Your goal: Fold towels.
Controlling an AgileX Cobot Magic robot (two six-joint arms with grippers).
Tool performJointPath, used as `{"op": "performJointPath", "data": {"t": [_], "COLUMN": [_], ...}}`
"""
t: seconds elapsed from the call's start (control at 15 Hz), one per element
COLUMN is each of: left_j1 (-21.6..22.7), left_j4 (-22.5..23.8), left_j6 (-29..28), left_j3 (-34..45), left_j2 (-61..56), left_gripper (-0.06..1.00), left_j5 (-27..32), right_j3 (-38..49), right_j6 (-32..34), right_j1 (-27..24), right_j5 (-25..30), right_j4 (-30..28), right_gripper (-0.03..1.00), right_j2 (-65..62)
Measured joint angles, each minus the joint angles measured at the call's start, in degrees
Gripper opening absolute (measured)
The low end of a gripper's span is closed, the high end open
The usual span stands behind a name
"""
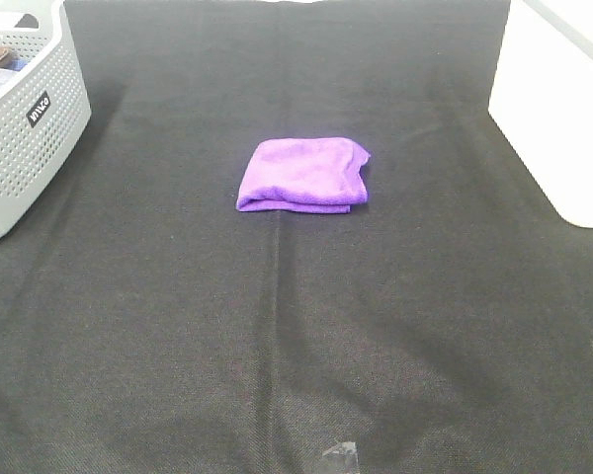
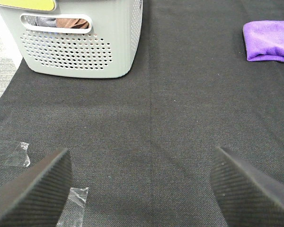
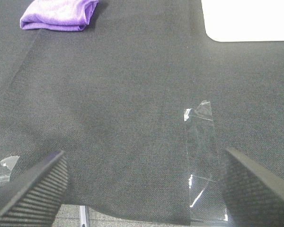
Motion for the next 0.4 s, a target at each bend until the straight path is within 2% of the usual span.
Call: {"op": "performJointPath", "data": {"t": [0.4], "left_j1": [0.0], "left_j4": [0.0], "left_j6": [0.0], "left_j3": [0.0], "left_j2": [0.0], "left_gripper": [0.74], "left_j5": [0.0], "right_j3": [0.0], "right_j6": [0.0], "right_j1": [0.0], "right_j5": [0.0], "right_j4": [0.0], "right_gripper": [0.82], "right_j2": [0.0]}}
